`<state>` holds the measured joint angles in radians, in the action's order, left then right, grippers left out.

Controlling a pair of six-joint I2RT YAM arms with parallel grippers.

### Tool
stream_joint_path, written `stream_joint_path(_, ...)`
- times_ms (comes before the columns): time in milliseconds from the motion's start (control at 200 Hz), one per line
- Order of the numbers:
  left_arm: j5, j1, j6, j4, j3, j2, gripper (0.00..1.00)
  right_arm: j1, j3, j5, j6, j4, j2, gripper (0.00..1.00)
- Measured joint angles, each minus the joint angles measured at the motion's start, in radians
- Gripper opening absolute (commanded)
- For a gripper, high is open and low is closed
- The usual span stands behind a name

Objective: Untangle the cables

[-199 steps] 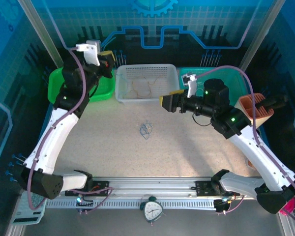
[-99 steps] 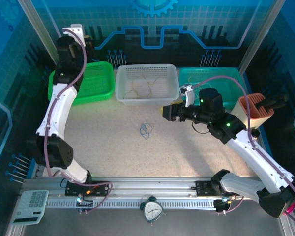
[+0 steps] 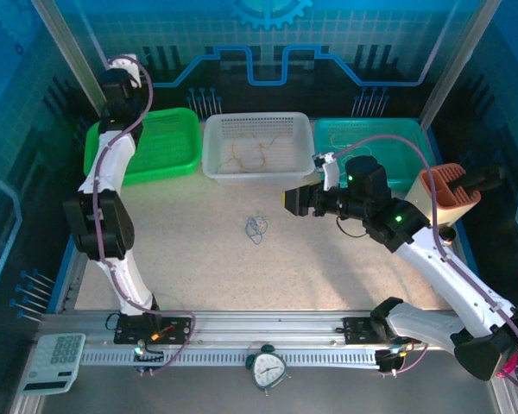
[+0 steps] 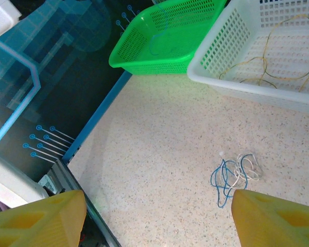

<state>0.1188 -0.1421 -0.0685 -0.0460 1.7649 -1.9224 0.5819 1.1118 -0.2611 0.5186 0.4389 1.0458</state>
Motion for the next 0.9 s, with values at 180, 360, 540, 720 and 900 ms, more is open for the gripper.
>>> stream_joint_path(180,0.008,0.000,0.009,0.082,0.000,-0.056,0.09,0.000,0.000,0.018,0.000,0.027,-0.016,0.76)
stream_joint_path(360,0.005,-0.022,0.082,0.190,-0.031,-0.060,0.23,0.000,0.000,0.021,0.000,0.040,-0.016,0.76)
stream_joint_path(540,-0.023,-0.072,0.168,0.278,-0.108,-0.060,0.50,0.002,-0.009,0.039,0.000,0.042,-0.015,0.76)
stream_joint_path(720,-0.042,-0.093,0.204,0.379,-0.109,-0.060,0.68,0.007,-0.021,0.059,-0.002,0.049,0.002,0.76)
stream_joint_path(900,-0.045,-0.100,0.250,0.448,-0.076,-0.054,0.81,0.014,-0.029,0.079,-0.006,0.051,0.013,0.76)
